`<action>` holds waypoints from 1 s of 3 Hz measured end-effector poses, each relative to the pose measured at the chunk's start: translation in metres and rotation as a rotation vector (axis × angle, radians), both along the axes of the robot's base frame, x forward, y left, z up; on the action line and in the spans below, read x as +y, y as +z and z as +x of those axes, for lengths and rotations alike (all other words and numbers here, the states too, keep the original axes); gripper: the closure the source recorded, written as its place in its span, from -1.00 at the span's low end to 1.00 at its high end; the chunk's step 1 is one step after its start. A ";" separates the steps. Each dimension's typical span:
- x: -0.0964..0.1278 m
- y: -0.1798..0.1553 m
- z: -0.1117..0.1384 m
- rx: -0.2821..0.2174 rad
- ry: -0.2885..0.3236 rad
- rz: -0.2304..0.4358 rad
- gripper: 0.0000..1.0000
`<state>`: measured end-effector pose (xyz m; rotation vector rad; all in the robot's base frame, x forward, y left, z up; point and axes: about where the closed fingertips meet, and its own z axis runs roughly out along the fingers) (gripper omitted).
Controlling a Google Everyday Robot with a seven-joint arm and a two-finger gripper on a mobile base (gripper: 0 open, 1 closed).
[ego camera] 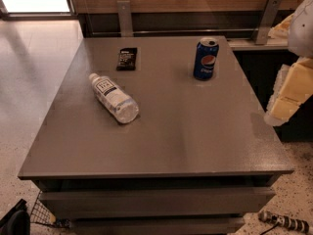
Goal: Place blue plastic bottle upright
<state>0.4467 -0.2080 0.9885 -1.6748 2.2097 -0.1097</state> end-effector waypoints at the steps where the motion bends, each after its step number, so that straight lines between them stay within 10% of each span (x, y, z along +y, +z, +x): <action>1: 0.023 -0.008 0.030 0.050 -0.067 0.047 -1.00; 3: 0.110 -0.015 0.089 0.108 -0.251 0.105 -1.00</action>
Offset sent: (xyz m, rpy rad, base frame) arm 0.0940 0.0902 -0.0238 0.1777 0.1603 -0.3629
